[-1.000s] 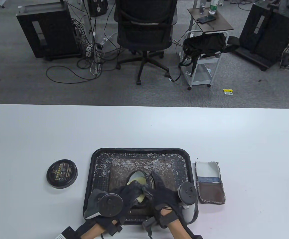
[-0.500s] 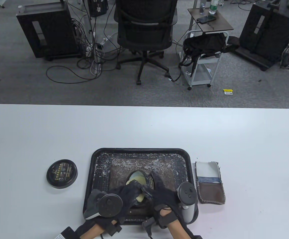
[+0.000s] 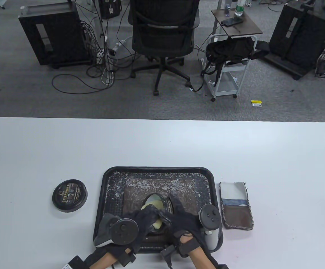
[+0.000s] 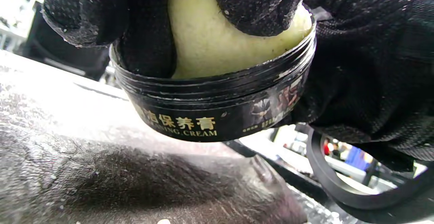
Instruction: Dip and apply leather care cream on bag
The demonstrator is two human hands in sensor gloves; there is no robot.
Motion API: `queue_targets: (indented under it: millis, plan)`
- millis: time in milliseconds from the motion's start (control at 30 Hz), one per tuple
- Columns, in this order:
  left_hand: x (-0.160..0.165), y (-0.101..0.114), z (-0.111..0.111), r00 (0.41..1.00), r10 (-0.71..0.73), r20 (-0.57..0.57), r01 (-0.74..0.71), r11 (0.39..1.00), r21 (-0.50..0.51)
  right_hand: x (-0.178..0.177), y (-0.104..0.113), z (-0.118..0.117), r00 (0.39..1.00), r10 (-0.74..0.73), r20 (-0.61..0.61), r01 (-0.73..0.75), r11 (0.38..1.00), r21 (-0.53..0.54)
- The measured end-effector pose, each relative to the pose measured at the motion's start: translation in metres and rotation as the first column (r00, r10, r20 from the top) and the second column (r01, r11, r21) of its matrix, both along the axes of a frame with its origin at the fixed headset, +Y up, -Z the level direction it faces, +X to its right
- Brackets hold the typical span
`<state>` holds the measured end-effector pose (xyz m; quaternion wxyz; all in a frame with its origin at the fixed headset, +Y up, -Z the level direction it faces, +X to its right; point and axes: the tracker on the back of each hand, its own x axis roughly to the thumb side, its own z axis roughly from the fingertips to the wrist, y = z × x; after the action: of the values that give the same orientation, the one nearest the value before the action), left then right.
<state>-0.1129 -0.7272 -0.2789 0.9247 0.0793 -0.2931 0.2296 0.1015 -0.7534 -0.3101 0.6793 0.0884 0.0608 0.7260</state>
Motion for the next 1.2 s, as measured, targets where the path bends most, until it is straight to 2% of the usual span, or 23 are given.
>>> queue_targets:
  millis: [200,333,500,733,900,1100,1200]
  plan:
    - [-0.004,0.005,0.002,0.996,0.071,-0.060,-0.067,0.996,0.067,-0.001,-0.001,0.002,0.999,0.011,-0.036,-0.011,1.000,-0.003]
    - [-0.001,-0.001,0.002,1.000,0.013,-0.013,-0.013,1.000,0.027,-0.002,-0.001,0.002,0.999,-0.005,-0.032,0.005,1.000,-0.002]
    - [0.002,0.003,0.002,1.000,-0.016,0.007,0.016,1.000,0.008,0.004,-0.001,0.001,1.000,0.012,-0.007,-0.012,1.000,0.016]
    - [-0.014,0.013,0.009,0.995,0.098,-0.004,-0.097,0.991,0.089,0.021,0.012,-0.002,1.000,-0.005,0.025,0.003,0.998,0.055]
    - [-0.029,0.019,0.016,0.978,0.204,0.033,-0.206,0.968,0.146,0.041,0.022,-0.005,0.994,0.006,0.110,-0.016,0.996,0.087]
    - [-0.043,0.026,0.016,0.972,0.234,0.006,-0.231,0.955,0.186,0.083,0.050,-0.010,0.943,0.167,0.287,-0.222,0.960,0.171]
    - [-0.048,0.026,0.014,0.973,0.231,-0.010,-0.226,0.957,0.182,0.113,0.062,-0.011,0.906,0.190,0.379,-0.276,0.943,0.187]
